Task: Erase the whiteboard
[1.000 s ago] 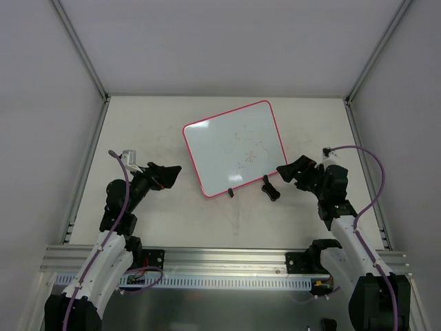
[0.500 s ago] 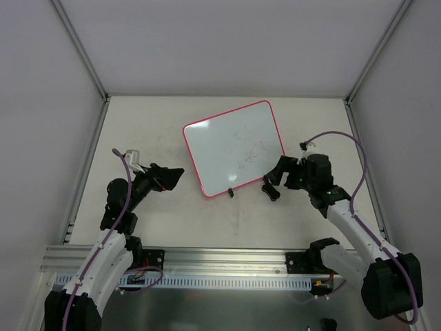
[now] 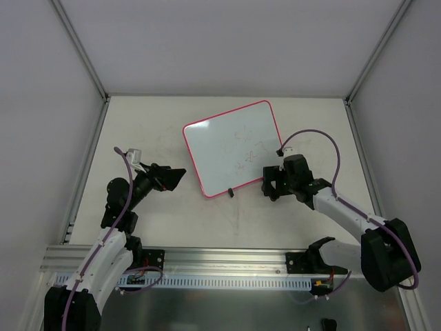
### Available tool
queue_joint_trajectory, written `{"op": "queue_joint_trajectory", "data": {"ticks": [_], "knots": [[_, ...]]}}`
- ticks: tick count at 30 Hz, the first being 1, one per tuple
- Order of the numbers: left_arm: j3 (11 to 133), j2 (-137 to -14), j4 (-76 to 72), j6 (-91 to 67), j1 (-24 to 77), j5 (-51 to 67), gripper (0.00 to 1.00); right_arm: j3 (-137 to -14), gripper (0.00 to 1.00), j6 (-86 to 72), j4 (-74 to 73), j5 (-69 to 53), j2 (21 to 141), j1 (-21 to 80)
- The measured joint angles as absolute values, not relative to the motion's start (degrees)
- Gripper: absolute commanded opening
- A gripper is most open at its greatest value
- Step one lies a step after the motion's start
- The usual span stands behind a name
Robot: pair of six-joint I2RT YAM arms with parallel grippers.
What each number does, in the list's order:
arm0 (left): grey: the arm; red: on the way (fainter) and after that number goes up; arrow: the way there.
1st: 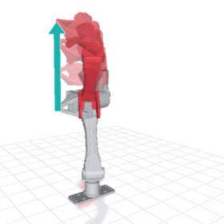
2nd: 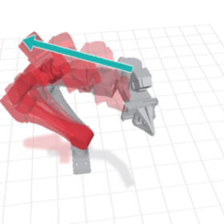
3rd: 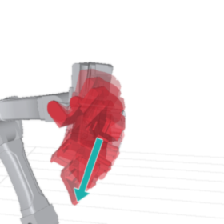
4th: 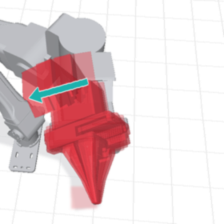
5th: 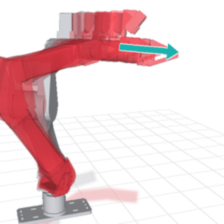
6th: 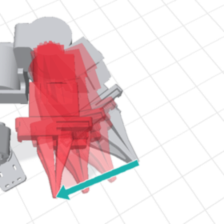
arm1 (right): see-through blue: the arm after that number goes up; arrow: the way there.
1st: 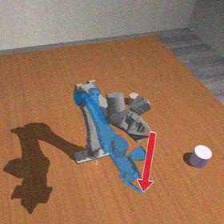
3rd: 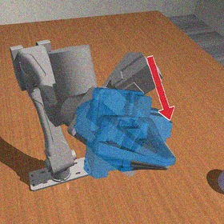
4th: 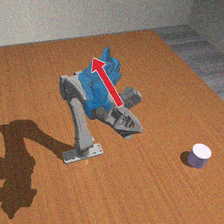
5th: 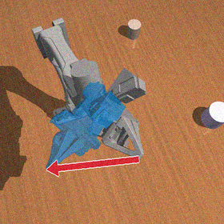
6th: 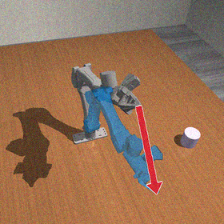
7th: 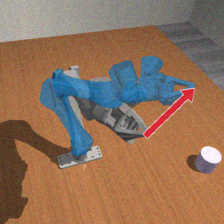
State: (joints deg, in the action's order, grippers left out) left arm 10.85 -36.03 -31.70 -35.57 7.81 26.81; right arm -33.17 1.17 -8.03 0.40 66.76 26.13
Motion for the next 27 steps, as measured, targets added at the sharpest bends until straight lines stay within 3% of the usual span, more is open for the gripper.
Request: {"op": "queue_joint_trajectory", "data": {"ticks": [10,19,23,27], "knots": [[10.9,-35.2,-31.6,-35.5,7.8,26.8,0.99,-33.7,0.99,1.5,-8.6,-1.0,73.2,26.4],[10.9,-34.0,-31.0,-35.1,7.8,26.8,0.99,-34.7,0.91,1.3,-8.4,-1.7,74.2,27.7],[10.9,-33.9,-30.9,-35.0,7.8,26.9,0.99,-35.8,0.79,1.5,-8.4,-1.9,76.2,28.4],[10.9,-33.9,-30.9,-34.9,7.8,26.9,0.99,-36.5,0.79,1.3,-8.5,-1.9,78.0,28.8]]}}
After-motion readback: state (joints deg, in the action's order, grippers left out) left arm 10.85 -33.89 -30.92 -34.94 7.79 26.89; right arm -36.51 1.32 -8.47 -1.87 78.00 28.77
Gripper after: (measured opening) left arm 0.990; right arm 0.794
